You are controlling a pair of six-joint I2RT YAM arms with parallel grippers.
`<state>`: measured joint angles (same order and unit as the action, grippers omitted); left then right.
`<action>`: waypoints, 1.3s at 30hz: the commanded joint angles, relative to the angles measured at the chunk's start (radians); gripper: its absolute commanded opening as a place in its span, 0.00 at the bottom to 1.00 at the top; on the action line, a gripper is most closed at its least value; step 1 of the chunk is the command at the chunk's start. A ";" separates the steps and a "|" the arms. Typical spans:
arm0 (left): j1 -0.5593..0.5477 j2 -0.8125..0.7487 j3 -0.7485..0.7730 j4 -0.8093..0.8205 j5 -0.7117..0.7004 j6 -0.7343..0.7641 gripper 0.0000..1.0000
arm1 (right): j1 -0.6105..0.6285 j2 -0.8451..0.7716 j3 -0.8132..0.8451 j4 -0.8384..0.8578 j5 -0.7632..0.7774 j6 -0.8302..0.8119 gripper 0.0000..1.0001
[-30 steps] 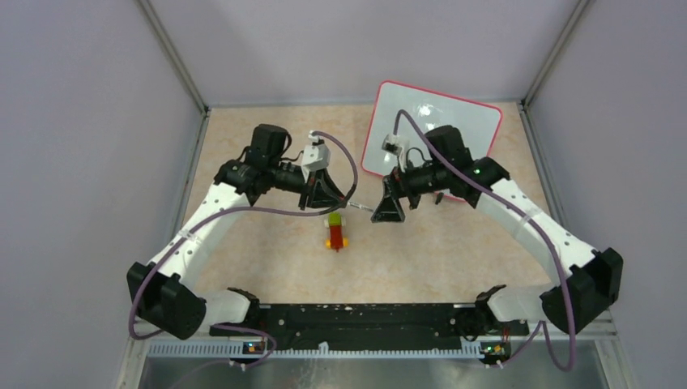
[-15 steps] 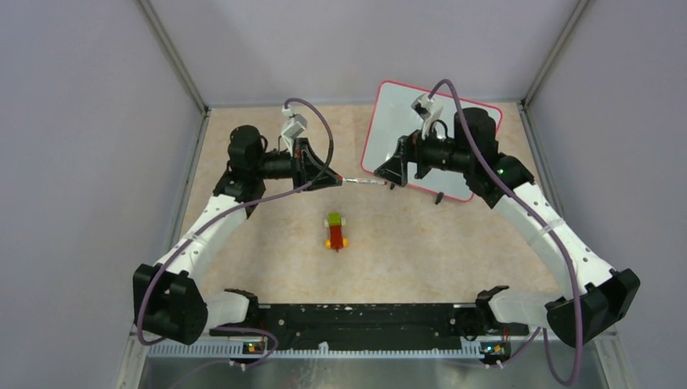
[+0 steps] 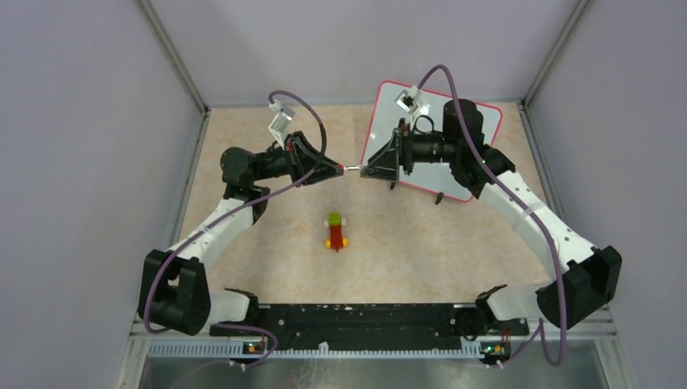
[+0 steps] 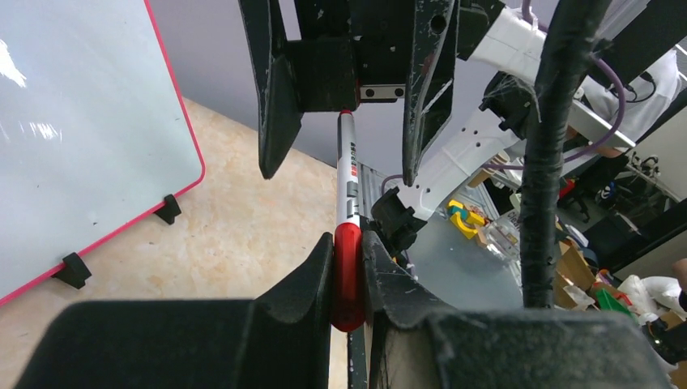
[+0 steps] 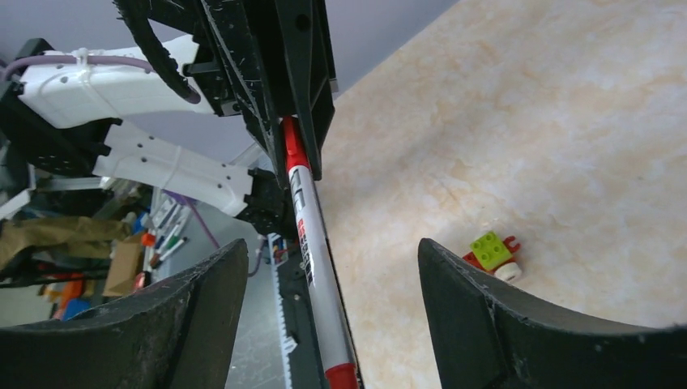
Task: Write a sentence on the whiteboard
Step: Open the whiteboard marker at the center of the board.
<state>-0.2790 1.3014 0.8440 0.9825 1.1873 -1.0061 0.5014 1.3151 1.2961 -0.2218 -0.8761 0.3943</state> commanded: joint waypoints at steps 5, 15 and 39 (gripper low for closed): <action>0.003 0.013 -0.024 0.145 -0.063 -0.077 0.00 | 0.042 0.041 0.043 0.139 -0.081 0.112 0.60; 0.003 0.020 -0.039 0.158 -0.102 -0.098 0.00 | 0.045 0.065 0.027 0.264 -0.077 0.248 0.40; 0.028 0.005 -0.065 0.126 -0.104 -0.085 0.00 | 0.009 0.057 0.039 0.223 -0.051 0.226 0.00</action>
<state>-0.2726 1.3201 0.7994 1.1091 1.1049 -1.1088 0.5335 1.4040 1.2964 -0.0006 -0.9226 0.6365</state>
